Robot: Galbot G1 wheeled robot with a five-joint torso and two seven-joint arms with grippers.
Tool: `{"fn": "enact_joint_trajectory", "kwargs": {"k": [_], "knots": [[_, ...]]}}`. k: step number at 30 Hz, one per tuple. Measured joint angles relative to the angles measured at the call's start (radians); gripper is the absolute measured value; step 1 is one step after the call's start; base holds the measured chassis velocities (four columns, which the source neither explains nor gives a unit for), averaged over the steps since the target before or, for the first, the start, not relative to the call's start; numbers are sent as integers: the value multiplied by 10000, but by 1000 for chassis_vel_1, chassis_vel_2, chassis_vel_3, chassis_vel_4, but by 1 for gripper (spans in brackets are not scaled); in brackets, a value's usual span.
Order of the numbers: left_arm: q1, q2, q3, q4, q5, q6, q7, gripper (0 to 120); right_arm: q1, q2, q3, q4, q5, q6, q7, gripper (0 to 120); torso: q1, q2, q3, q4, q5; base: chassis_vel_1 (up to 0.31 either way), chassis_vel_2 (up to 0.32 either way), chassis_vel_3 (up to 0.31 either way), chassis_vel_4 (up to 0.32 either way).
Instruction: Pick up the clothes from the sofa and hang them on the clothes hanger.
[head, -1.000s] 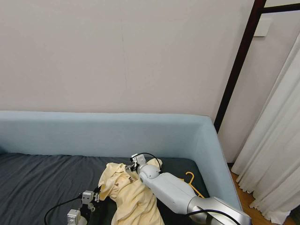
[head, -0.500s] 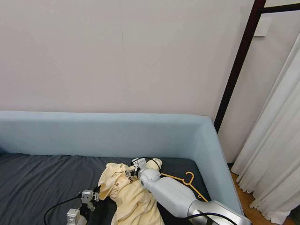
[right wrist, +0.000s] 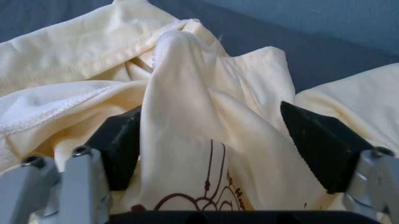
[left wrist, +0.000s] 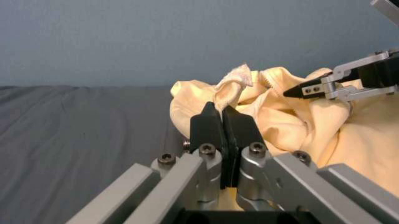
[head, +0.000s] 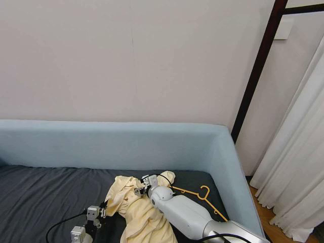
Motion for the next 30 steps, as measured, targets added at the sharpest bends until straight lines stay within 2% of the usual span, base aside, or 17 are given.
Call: {"fn": "enact_joint_trajectory", "kwargs": {"k": [3, 5, 10, 11, 15, 16, 20, 27, 30], "knots": [[-28, -31, 24, 49, -6, 4, 0, 0, 41, 0, -15, 29, -16, 73, -1, 62, 0, 0, -1, 0, 0, 0, 0, 0, 0], [-29, -38, 32, 65, -7, 4, 2, 0, 56, 0, -31, 43, -29, 81, -5, 58, 0, 0, 0, 0, 0, 0, 0, 0, 0], [-58, -65, 64, 165, -10, 4, 25, 0, 78, 0, -116, 44, -124, 135, -55, 36, 0, 0, -1, 0, 0, 0, 0, 0, 0], [-58, -65, 64, 165, -10, 4, 25, 0, 78, 0, -116, 44, -124, 135, -55, 36, 0, 0, -1, 0, 0, 0, 0, 0, 0], [-72, -71, 100, 224, -13, 4, 43, 0, 86, 0, -259, 67, -137, 142, -97, 17, 0, 0, 0, 0, 0, 0, 0, 0, 0], [-72, -71, 100, 224, -13, 4, 43, 0, 86, 0, -259, 67, -137, 142, -97, 17, 0, 0, 0, 0, 0, 0, 0, 0, 0], [-74, -104, 85, 239, -14, 2, 44, 0, 72, -2, -251, 296, -156, 231, -83, 0, 0, 0, 0, 0, 0, 0, 0, 0, 0], [-52, -19, -54, 109, -115, -24, 17, 0, 57, -3, -179, 1481, -129, 324, 143, 0, 0, 0, 0, 0, -2, 0, 0, 0, 0], [-111, 146, -221, -81, -295, 4, -52, 0, 57, -111, -178, 3065, -3, 365, 465, 0, 0, 0, 0, 11, -1, 0, 0, 0, 0]]}}
